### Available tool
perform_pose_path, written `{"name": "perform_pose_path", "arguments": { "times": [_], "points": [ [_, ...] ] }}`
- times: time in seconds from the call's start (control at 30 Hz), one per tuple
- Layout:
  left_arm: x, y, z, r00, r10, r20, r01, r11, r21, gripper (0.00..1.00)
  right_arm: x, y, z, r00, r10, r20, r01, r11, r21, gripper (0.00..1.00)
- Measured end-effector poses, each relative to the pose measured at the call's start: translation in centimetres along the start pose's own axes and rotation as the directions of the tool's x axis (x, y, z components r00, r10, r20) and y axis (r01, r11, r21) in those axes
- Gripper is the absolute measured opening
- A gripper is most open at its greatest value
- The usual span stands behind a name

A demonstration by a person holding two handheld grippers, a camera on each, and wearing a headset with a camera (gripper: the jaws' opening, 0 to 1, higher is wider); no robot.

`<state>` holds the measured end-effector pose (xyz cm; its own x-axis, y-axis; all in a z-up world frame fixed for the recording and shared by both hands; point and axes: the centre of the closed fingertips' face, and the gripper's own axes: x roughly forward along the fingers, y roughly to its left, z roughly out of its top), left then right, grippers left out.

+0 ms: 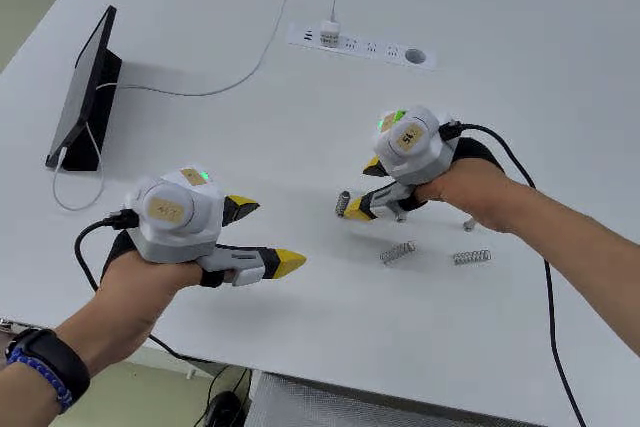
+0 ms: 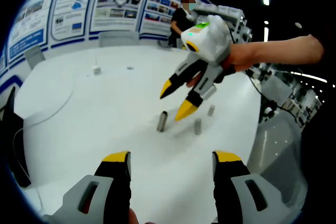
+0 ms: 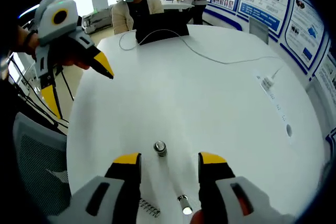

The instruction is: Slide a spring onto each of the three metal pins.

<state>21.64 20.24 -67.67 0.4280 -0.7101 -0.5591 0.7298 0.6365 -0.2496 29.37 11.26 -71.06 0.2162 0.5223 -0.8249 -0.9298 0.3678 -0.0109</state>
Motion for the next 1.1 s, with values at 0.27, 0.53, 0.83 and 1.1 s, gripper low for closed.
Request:
{"name": "perform_pose_path", "arguments": {
  "times": [0.27,0.53,0.83,1.1],
  "points": [
    [0.0,-0.2,0.3,1.0000,-0.005,0.002,0.005,1.000,-0.004,0.64,-1.2,0.2,0.4,0.9982,-0.030,0.052,0.028,0.999,0.036,0.50],
    [0.0,-0.2,0.3,1.0000,-0.004,0.003,0.004,1.000,-0.005,0.65,-1.8,0.7,0.0,0.9934,-0.046,0.105,0.032,0.991,0.128,0.53],
    [0.3,-0.4,0.5,0.9999,-0.012,0.004,0.012,1.000,-0.006,0.65,-2.7,1.2,-0.5,0.9863,-0.083,0.143,0.055,0.981,0.187,0.55],
    [0.6,-0.7,0.6,0.9999,-0.015,0.000,0.015,1.000,-0.010,0.65,-3.5,1.2,-1.2,0.9743,-0.123,0.188,0.072,0.964,0.258,0.60]
  ]
}}
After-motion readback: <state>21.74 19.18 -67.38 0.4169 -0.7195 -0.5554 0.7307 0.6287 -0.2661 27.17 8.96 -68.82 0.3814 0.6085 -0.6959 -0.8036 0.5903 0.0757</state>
